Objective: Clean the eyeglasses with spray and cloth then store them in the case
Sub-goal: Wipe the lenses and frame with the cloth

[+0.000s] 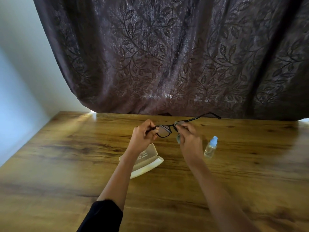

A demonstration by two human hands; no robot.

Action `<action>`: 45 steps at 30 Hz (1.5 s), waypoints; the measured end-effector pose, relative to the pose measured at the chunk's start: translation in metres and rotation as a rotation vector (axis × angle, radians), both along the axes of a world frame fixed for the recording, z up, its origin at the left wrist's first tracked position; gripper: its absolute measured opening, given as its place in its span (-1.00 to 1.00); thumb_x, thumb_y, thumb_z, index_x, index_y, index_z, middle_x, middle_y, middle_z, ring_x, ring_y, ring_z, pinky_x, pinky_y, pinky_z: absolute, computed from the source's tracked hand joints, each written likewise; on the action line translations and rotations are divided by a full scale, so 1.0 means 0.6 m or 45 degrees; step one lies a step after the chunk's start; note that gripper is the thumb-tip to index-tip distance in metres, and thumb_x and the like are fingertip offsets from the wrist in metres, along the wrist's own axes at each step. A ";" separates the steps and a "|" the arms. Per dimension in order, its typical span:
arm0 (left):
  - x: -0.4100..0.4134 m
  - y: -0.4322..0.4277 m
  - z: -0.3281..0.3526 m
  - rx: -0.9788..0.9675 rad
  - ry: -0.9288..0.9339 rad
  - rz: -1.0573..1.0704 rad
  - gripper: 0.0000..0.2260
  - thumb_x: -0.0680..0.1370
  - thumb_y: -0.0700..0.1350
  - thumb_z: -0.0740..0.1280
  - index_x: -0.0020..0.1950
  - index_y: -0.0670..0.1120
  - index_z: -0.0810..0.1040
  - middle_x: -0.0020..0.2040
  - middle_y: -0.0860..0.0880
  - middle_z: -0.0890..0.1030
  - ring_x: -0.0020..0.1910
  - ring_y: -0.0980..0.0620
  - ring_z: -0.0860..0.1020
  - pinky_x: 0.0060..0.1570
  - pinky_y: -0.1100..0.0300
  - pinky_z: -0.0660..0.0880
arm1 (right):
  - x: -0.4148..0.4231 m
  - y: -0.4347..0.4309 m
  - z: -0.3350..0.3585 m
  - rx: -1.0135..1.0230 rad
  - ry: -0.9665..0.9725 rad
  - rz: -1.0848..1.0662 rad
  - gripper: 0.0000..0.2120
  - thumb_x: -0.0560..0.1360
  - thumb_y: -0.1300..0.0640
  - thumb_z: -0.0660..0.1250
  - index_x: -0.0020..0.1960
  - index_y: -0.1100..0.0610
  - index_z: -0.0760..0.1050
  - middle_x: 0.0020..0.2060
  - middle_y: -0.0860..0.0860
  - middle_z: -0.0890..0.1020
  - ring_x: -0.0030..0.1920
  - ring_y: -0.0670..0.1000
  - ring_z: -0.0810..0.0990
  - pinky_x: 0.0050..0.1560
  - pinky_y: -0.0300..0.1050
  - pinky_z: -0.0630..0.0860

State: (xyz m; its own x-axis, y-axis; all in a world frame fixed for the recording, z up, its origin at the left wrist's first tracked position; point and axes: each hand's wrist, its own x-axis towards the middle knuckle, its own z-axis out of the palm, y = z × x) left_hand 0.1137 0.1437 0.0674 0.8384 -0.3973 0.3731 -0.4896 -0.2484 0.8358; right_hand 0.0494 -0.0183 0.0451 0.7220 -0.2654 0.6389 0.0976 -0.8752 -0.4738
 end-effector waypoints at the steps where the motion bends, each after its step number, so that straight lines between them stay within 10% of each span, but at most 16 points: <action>1: -0.002 0.001 0.000 -0.001 -0.009 -0.008 -0.76 0.52 -0.31 0.28 -0.24 -0.02 0.36 -0.35 -0.19 0.57 -0.40 0.09 0.49 -0.34 0.26 0.46 | 0.003 -0.009 0.000 0.011 -0.002 -0.041 -0.69 0.37 0.43 0.35 0.09 0.26 0.57 -0.01 0.14 0.60 -0.10 0.10 0.60 -0.18 -0.12 0.61; 13: 0.002 0.007 -0.007 -0.008 -0.041 -0.002 -0.98 0.51 -0.36 0.27 -0.11 -0.32 0.45 -0.28 -0.27 0.60 -0.35 -0.03 0.55 -0.29 0.17 0.50 | 0.002 -0.013 0.011 -0.008 -0.021 -0.064 -0.70 0.38 0.45 0.34 0.09 0.27 0.57 -0.03 0.15 0.58 -0.09 0.13 0.57 -0.23 -0.07 0.62; 28: 0.006 0.005 0.000 -0.033 -0.022 0.011 -0.98 0.51 -0.37 0.26 -0.11 -0.29 0.45 -0.32 0.02 0.56 -0.38 0.21 0.51 -0.29 0.38 0.46 | 0.004 0.003 0.024 -0.009 -0.026 -0.088 -0.78 0.45 0.34 0.32 0.09 0.28 0.57 -0.03 0.15 0.56 -0.08 0.11 0.56 -0.20 -0.09 0.59; 45: 0.005 0.012 0.009 -0.020 0.000 -0.028 -0.97 0.51 -0.34 0.28 -0.12 -0.26 0.46 -0.31 -0.16 0.58 -0.36 0.12 0.53 -0.27 0.28 0.48 | 0.006 -0.008 0.024 -0.015 -0.018 -0.047 -0.70 0.39 0.40 0.35 0.11 0.27 0.56 0.00 0.15 0.58 -0.07 0.13 0.57 -0.16 -0.08 0.60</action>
State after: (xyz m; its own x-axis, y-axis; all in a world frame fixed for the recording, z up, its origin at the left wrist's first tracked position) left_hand 0.1170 0.1510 0.0728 0.8296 -0.4098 0.3793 -0.4947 -0.2243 0.8396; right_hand 0.0528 -0.0229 0.0598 0.7027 -0.2844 0.6522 0.0714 -0.8838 -0.4624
